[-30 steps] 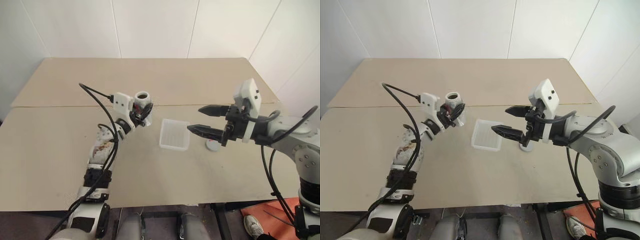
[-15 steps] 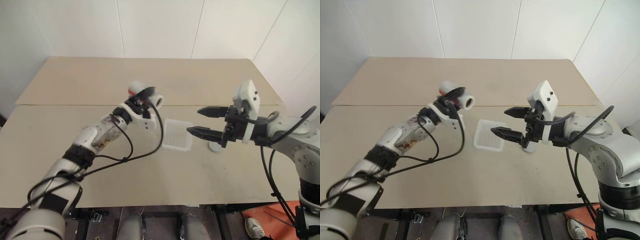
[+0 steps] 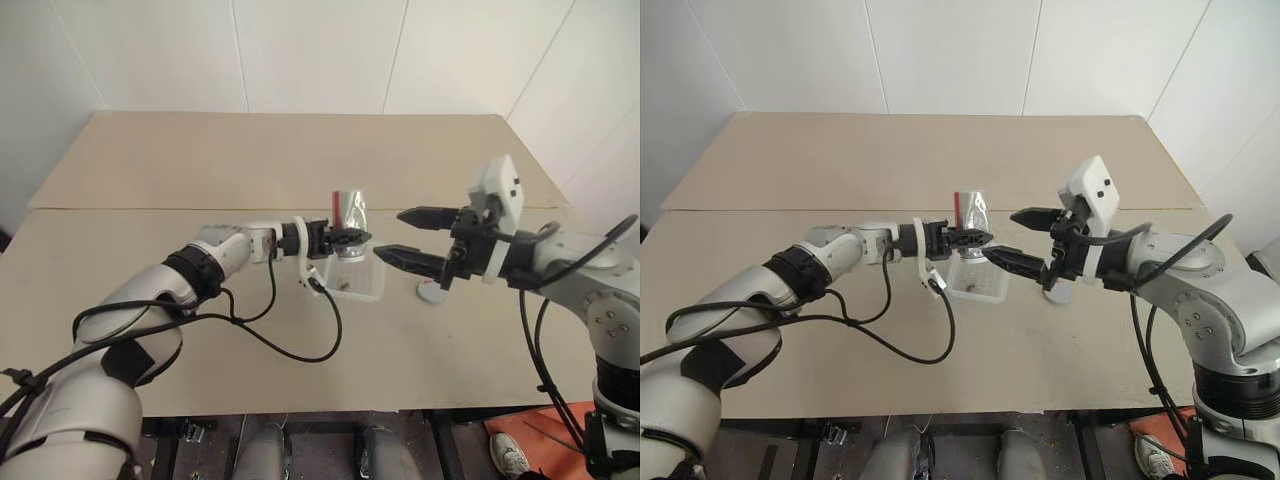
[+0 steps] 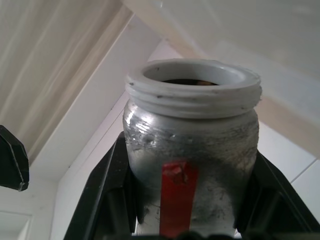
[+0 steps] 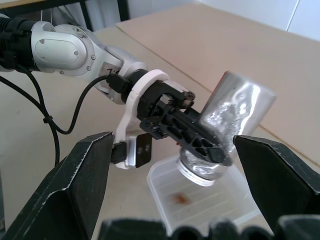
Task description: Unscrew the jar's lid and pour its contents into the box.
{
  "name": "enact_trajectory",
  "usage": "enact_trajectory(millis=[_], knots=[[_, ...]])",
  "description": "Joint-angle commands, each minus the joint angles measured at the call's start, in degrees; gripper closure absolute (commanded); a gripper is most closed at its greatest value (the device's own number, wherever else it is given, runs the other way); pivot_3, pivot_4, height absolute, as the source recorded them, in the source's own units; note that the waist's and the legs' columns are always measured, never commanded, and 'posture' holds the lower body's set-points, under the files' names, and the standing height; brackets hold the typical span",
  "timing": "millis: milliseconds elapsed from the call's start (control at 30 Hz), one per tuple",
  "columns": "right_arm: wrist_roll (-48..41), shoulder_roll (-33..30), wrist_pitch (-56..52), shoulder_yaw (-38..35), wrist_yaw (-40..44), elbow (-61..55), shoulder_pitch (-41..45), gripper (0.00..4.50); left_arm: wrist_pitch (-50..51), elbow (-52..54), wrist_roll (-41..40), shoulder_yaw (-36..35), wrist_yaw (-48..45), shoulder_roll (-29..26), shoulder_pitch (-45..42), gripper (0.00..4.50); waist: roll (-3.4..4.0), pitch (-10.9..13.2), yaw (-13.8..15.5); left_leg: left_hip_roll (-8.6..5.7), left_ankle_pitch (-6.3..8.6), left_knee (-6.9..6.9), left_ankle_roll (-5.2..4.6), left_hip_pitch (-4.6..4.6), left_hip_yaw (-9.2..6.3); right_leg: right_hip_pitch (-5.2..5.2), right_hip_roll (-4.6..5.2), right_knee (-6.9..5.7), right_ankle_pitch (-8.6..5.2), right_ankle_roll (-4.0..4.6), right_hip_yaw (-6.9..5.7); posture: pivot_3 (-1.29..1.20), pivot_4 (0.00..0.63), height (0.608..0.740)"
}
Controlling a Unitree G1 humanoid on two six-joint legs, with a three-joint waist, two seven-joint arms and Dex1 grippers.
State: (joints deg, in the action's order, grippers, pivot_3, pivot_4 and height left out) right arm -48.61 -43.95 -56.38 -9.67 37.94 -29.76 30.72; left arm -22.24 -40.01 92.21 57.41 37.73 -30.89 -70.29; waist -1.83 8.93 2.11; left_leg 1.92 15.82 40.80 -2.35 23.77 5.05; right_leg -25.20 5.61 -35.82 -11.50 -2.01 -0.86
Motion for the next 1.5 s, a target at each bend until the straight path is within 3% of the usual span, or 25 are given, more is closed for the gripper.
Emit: enact_trajectory(millis=[33,200,300,333,467,567,667,800,1200,1433,1500], knots=[[-1.6,0.1,1.6,-2.7,-0.7,-2.3,-0.4,0.03,1.7,-0.7,-1.0,-1.5,0.2,0.2,-2.2,2.51,0.0,0.0,0.0,0.0,0.0,0.0,0.0,0.0,0.0,0.0,0.0,0.01,0.0,0.0,0.0,0.0,0.15,0.74],[-1.6,0.1,1.7,-2.4,-0.8,-2.0,-0.3,0.03,-1.4,0.7,-7.7,-4.8,-3.1,-0.8,-0.9,2.51,0.0,0.0,0.0,0.01,0.0,0.01,0.01,0.0,-0.01,0.0,0.0,-0.02,0.0,0.0,0.0,0.0,0.15,0.74],[-1.4,0.1,1.8,-2.3,-0.7,-1.6,-0.1,0.03,-4.5,0.6,-16.5,-9.9,-6.5,-1.6,1.4,2.51,0.0,0.0,-0.1,0.02,0.0,0.01,0.0,-0.01,-0.01,0.0,0.01,-0.02,0.0,0.0,0.01,0.0,0.15,0.74],[-1.4,0.0,1.9,-2.3,-0.6,-1.4,-0.2,0.03,-5.5,0.5,-20.6,-12.5,-8.4,-1.7,2.6,2.51,0.0,0.0,-0.2,0.03,0.0,0.01,0.01,-0.01,-0.02,-0.01,0.01,-0.03,0.0,0.0,0.01,0.0,0.15,0.74],[-0.7,0.2,2.6,-2.0,-0.3,-0.6,-0.8,0.03,-5.0,2.9,-49.6,-28.5,-29.0,0.9,11.1,2.51,0.01,0.0,-1.0,0.08,-0.01,0.04,0.02,-0.03,-0.04,-0.01,0.02,-0.07,0.0,0.01,-0.01,0.0,0.15,0.74],[-0.5,0.4,3.3,-1.8,-0.2,-0.3,-1.3,0.03,5.4,8.9,-68.7,-39.3,-44.1,4.6,17.1,2.51,0.01,0.0,-1.3,0.07,-0.03,0.09,0.05,-0.01,-0.07,0.0,0.03,-0.07,0.0,0.0,-0.03,0.0,0.15,0.74],[-0.5,0.9,3.7,-1.7,-0.1,-0.1,-1.7,0.03,23.5,18.1,-88.2,-49.5,-58.8,8.4,22.8,2.51,0.01,0.0,-1.6,0.06,-0.03,0.13,0.04,-0.02,-0.09,0.04,0.02,-0.06,0.0,0.0,0.0,0.0,0.15,0.74],[-0.6,1.5,3.9,-1.6,-0.2,0.0,-1.7,0.03,35.6,24.3,-103.2,-59.5,-64.3,11.6,29.6,2.51,0.02,0.0,-1.9,0.07,-0.04,0.12,0.07,-0.08,-0.25,0.05,-0.05,-0.1,-0.01,-0.01,0.05,0.0,0.15,0.74],[-2.0,0.3,3.1,-2.4,2.1,-0.2,-1.7,0.03,23.1,17.4,-103.1,-61.3,-65.9,16.5,38.5,2.51,0.01,0.0,-1.3,0.01,-0.01,0.11,0.01,-0.41,-0.4,0.39,-0.04,-0.03,0.0,0.0,0.1,0.0,0.15,0.74],[-2.7,-0.9,2.9,-2.4,2.8,-0.4,-2.9,0.0,26.8,28.4,-103.5,-61.4,-66.7,13.7,46.4,0.39,0.01,0.0,-1.7,0.05,0.0,0.06,0.0,-0.51,-0.48,0.44,-0.04,-0.02,0.0,0.01,0.13,0.0,0.15,0.74],[-2.5,-1.5,3.3,-2.5,3.4,-0.1,-3.8,0.0,29.5,34.9,-104.0,-61.6,-67.1,12.1,50.5,0.39,0.02,0.0,-1.8,0.07,0.0,0.03,0.0,-0.52,-0.49,0.42,-0.05,-0.04,0.0,0.01,0.15,0.0,0.15,0.74]])
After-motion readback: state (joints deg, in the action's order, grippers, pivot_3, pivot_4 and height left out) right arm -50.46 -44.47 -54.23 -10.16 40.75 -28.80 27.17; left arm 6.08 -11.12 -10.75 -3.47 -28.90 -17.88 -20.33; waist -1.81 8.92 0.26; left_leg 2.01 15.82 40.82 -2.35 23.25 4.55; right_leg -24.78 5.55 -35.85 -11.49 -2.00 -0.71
